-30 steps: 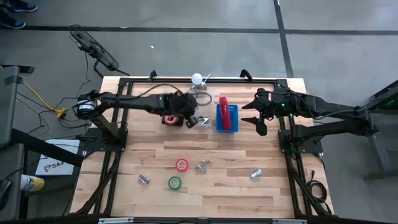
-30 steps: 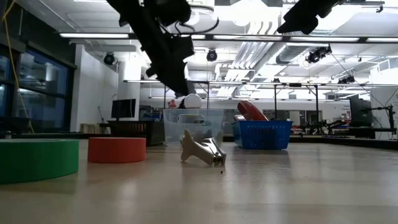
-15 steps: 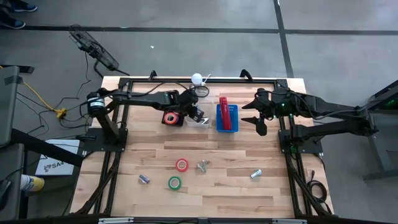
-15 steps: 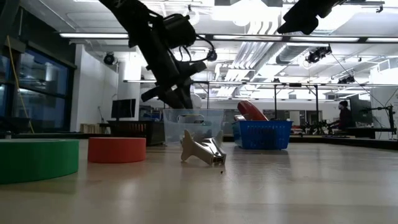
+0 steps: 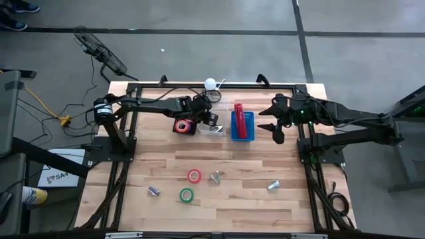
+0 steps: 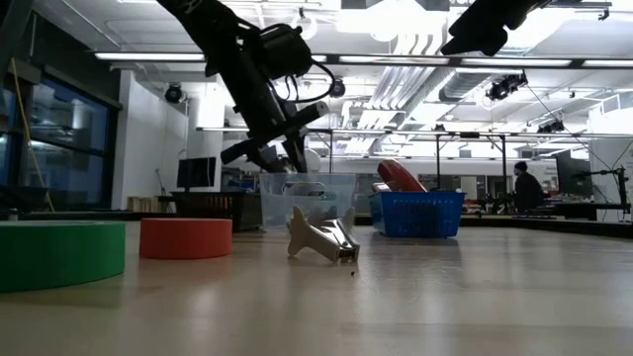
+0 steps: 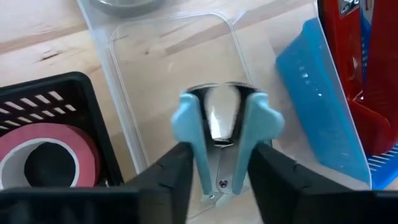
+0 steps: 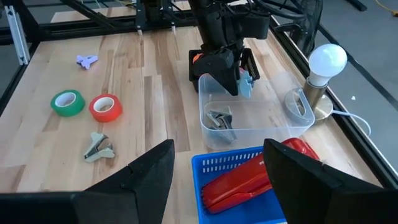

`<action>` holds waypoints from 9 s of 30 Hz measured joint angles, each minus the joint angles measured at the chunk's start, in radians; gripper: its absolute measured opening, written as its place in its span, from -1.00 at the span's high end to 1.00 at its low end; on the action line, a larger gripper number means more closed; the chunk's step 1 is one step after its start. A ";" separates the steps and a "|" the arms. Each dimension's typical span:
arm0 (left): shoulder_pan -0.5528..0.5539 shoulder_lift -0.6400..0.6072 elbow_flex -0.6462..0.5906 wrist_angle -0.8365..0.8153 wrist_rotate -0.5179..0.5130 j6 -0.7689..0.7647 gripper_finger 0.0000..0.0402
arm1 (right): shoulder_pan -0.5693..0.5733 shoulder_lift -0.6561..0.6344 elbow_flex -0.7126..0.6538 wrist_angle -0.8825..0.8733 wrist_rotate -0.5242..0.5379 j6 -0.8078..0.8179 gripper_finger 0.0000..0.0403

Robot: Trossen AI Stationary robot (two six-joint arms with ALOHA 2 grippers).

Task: Pick and place Stapler, Stapler remover, tape
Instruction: Put the left blue staple remover into the transparent bin, then put the dark orange tape into the black basket

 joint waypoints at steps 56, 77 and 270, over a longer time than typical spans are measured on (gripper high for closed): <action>-0.228 -0.360 0.000 -0.514 0.130 0.008 -0.17 | 0.000 0.000 0.000 -0.054 0.026 0.054 -0.18; -0.448 -0.195 -0.001 -0.461 0.140 0.041 -0.17 | 0.000 0.004 -0.003 -0.062 0.026 0.019 -0.18; 0.246 0.237 0.315 -0.789 0.012 0.265 0.59 | 0.000 0.007 -0.003 -0.113 0.079 0.020 -0.18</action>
